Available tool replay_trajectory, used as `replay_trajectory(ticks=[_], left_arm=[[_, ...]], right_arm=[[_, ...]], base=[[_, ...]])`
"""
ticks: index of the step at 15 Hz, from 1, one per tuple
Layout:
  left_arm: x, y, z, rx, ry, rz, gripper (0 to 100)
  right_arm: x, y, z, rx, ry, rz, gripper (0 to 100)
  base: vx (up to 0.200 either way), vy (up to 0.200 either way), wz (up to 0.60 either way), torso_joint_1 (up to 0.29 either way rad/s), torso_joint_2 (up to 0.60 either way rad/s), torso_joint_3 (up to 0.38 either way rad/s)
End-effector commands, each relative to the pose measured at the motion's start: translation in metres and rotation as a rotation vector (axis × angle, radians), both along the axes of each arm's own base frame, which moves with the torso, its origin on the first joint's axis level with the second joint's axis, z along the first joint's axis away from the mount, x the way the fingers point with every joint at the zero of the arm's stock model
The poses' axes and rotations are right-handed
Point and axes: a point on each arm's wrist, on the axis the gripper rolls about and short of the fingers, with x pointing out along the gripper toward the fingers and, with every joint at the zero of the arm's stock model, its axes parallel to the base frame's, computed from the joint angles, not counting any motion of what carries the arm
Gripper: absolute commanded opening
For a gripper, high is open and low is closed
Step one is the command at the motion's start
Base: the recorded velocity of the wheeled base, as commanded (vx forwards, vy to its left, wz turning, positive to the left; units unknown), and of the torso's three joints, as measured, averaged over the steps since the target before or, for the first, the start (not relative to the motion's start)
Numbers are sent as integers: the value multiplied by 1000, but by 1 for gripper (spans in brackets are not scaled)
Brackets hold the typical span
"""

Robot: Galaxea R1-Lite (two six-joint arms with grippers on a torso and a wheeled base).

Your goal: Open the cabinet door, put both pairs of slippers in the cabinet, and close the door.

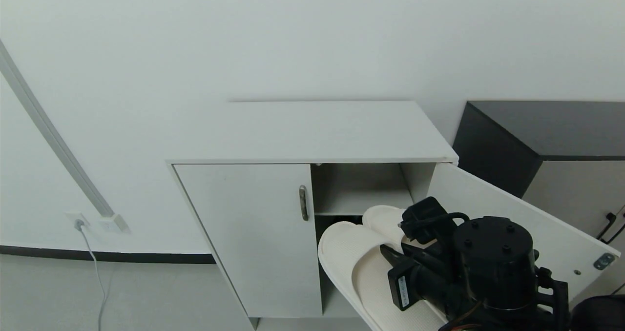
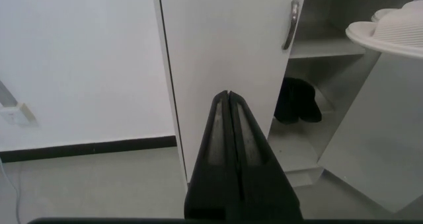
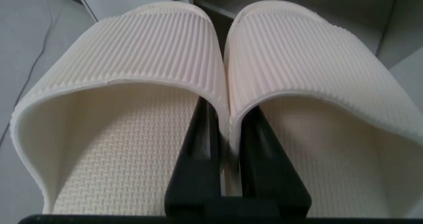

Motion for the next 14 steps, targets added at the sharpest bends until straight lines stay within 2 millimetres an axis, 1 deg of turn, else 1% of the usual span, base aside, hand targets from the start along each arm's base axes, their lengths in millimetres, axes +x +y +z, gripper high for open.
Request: replay_trajectory(ticks=[1,8,14], left_arm=[[0,0,0,0,1,0,0],[0,0,0,-2,0,0,0],[0,0,0,-2,2,0,0]], right_arm=[[0,0,-1,-2,2,0,0],[0,0,0,-2,0,2,0],[0,0,0,0,-2,2,0]], base=[[0,0,0,-207,520,325],[0,0,0,-174,494,321],[0,0,0,-125,467,338]])
